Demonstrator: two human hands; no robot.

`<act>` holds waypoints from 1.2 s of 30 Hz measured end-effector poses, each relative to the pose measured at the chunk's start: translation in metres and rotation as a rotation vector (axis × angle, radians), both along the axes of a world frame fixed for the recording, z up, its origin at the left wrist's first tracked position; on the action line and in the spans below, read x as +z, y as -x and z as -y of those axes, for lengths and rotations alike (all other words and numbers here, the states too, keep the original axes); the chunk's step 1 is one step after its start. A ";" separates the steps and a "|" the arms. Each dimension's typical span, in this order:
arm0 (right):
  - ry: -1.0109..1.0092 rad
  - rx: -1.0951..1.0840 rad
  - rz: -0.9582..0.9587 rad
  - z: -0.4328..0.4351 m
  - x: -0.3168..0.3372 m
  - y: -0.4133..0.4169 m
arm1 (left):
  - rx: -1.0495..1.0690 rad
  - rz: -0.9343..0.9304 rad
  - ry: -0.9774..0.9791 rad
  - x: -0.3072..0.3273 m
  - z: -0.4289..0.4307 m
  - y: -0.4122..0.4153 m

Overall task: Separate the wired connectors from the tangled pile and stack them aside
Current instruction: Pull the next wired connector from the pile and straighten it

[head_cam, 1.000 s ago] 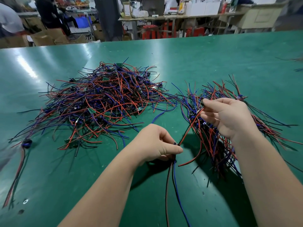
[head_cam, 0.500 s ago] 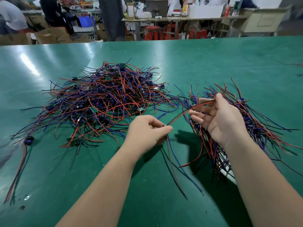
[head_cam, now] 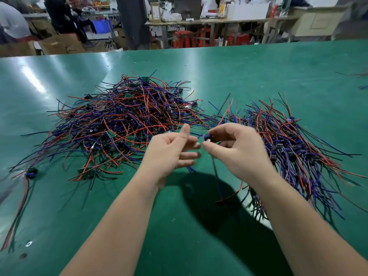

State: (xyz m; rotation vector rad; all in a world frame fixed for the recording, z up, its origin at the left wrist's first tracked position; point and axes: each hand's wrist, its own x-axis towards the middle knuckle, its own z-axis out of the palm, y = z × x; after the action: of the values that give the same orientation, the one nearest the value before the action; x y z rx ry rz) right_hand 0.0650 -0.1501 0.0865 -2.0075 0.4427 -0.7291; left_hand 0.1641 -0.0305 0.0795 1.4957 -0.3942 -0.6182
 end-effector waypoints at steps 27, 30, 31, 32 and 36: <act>0.219 -0.400 -0.207 0.043 0.011 0.017 | 0.686 1.038 -0.326 0.000 -0.026 -0.030; 0.016 -0.184 -0.092 0.031 0.008 0.011 | 0.503 1.149 0.056 0.003 -0.017 -0.014; -0.027 -0.104 -0.073 0.028 0.008 0.010 | 0.419 1.127 0.163 0.002 -0.014 -0.009; -0.048 -0.030 -0.061 0.025 0.007 0.009 | 0.343 1.079 0.249 0.002 -0.011 -0.004; -0.139 0.202 0.014 0.014 0.004 0.004 | 0.166 0.817 0.386 0.002 -0.001 0.009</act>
State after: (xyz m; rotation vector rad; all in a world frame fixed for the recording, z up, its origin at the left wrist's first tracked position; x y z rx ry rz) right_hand 0.0606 -0.1645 0.0905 -1.8826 0.2694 -0.5714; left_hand 0.1546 -0.0293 0.0816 1.3301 -0.9437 0.2295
